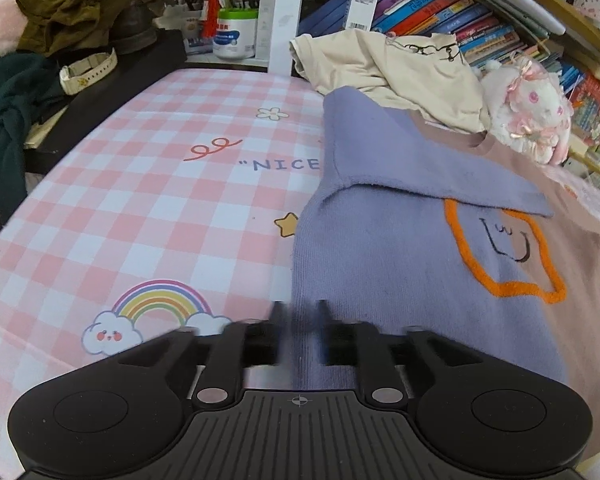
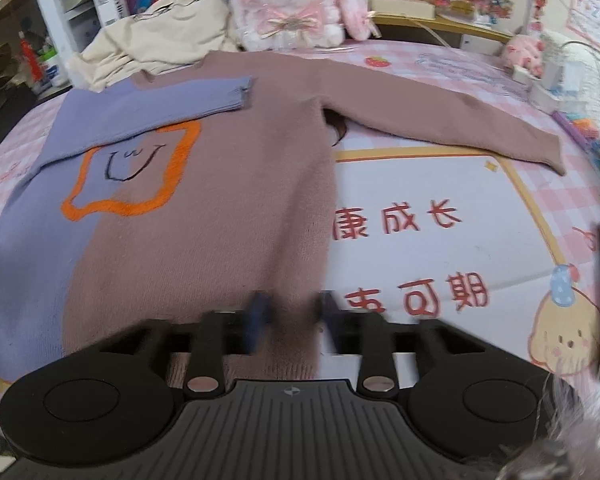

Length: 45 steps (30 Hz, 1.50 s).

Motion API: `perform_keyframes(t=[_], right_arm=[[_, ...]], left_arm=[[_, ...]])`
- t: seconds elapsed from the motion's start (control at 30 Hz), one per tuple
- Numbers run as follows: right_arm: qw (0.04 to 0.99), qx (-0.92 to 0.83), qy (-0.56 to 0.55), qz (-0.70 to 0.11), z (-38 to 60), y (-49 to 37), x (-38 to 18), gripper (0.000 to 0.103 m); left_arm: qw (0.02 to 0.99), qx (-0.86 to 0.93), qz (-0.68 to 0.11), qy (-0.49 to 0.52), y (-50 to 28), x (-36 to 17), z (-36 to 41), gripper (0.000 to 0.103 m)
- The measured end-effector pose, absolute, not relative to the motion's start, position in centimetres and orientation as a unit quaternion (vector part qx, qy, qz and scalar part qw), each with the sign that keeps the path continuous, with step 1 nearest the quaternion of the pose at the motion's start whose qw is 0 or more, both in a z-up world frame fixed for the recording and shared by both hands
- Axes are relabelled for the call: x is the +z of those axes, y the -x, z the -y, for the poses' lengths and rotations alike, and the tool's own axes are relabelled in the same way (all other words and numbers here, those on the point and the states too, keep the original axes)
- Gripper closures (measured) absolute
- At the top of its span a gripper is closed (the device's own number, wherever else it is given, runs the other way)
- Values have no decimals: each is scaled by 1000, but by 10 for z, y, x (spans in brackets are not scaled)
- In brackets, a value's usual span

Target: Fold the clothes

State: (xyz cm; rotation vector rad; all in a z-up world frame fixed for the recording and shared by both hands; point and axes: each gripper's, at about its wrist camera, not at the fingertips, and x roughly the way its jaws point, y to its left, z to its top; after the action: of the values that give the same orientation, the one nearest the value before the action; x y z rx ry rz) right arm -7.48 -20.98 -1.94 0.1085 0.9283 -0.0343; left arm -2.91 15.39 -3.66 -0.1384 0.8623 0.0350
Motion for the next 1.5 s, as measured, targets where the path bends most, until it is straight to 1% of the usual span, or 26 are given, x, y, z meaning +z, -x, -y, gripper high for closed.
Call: perform_keyframes(t=[0.03, 0.07, 0.1, 0.17, 0.23, 0.3, 0.63, 1.07, 1.5], right_arm=[[896, -21, -53, -440, 209, 77, -17, 39], [899, -26, -51, -435, 208, 78, -14, 33], [901, -30, -49, -430, 207, 79, -12, 27], [904, -36, -42, -423, 204, 82, -8, 23], [906, -39, -38, -420, 200, 84, -7, 19], [907, -40, -34, -418, 195, 86, -6, 18], [907, -54, -28, -416, 178, 103, -4, 17], [903, -93, -20, -420, 171, 134, -2, 17], [903, -92, -25, -419, 188, 131, -5, 17]], left_arm=[[907, 25, -416, 61, 31, -35, -152, 28], [911, 30, -408, 56, 34, -32, -149, 22], [915, 31, -398, 51, 38, -29, -147, 20], [921, 22, -386, 41, 44, -24, -141, 18], [924, 10, -381, 27, 47, -20, -135, 14], [926, -1, -377, 15, 49, -18, -128, 12], [927, -50, -370, -11, 65, -18, -118, 12], [920, -92, -380, -2, 70, -26, -117, 12], [919, -95, -382, -6, 65, -27, -96, 12]])
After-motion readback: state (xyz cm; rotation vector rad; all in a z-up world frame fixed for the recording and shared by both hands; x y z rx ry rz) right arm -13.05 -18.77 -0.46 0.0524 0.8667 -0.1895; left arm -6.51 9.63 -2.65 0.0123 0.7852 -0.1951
